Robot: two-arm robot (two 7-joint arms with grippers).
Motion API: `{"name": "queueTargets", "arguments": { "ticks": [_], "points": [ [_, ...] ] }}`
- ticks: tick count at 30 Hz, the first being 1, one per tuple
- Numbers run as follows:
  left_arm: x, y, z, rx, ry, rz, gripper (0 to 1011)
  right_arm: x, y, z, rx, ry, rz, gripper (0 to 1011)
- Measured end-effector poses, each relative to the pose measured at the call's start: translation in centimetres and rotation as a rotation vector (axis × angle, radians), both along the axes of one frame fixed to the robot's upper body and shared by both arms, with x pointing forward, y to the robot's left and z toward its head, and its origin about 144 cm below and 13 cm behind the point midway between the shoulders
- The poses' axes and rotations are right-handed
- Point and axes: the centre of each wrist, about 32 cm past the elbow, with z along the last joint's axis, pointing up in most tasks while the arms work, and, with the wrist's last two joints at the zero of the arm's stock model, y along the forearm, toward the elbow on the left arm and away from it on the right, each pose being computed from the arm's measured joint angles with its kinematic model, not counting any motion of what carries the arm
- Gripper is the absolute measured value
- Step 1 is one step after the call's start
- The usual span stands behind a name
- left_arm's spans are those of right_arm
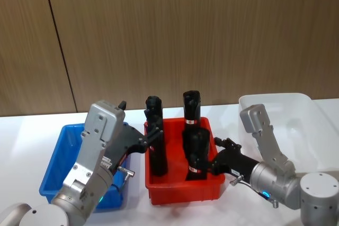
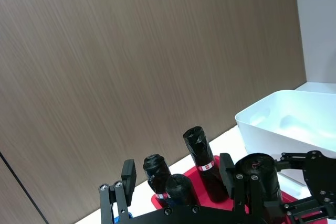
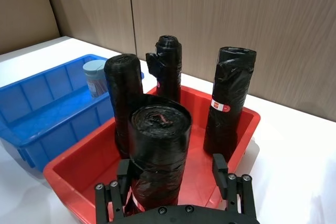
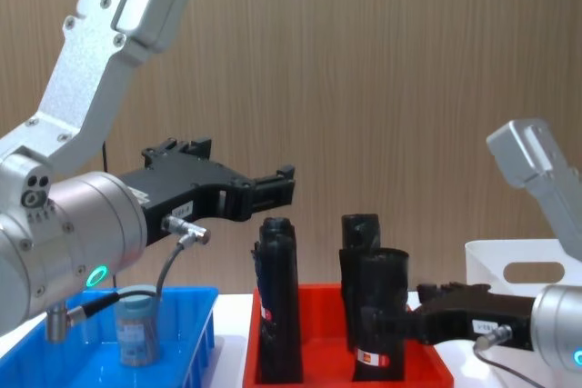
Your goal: Pick the cotton swabs from the blue box and place them into the white box.
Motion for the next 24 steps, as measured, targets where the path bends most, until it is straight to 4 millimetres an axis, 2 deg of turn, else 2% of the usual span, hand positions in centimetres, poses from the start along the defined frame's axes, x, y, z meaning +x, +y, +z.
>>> {"name": "queueTargets", "arguments": {
  "ticks": [8, 9, 14, 16, 24],
  "points": [
    [0.00, 0.00, 0.00, 0.000, 0.000, 0.000, 1004, 0.49, 0.38, 0.02, -0.004, 0.002, 0.006, 836],
    [0.00, 0.00, 0.00, 0.000, 0.000, 0.000, 1004, 0.53, 0.43, 0.02, -0.004, 0.002, 0.007, 777],
    [0.00, 0.00, 0.00, 0.000, 0.000, 0.000, 1004, 0.70, 0.68, 0.08, -0.004, 0.003, 0.012, 650],
    [0.00, 0.00, 0.00, 0.000, 0.000, 0.000, 1004, 0.76, 0.76, 0.11, -0.004, 0.003, 0.013, 566],
    [0.00, 0.00, 0.00, 0.000, 0.000, 0.000, 1004, 0.91, 1.01, 0.21, -0.008, 0.005, 0.015, 504]
  ]
}}
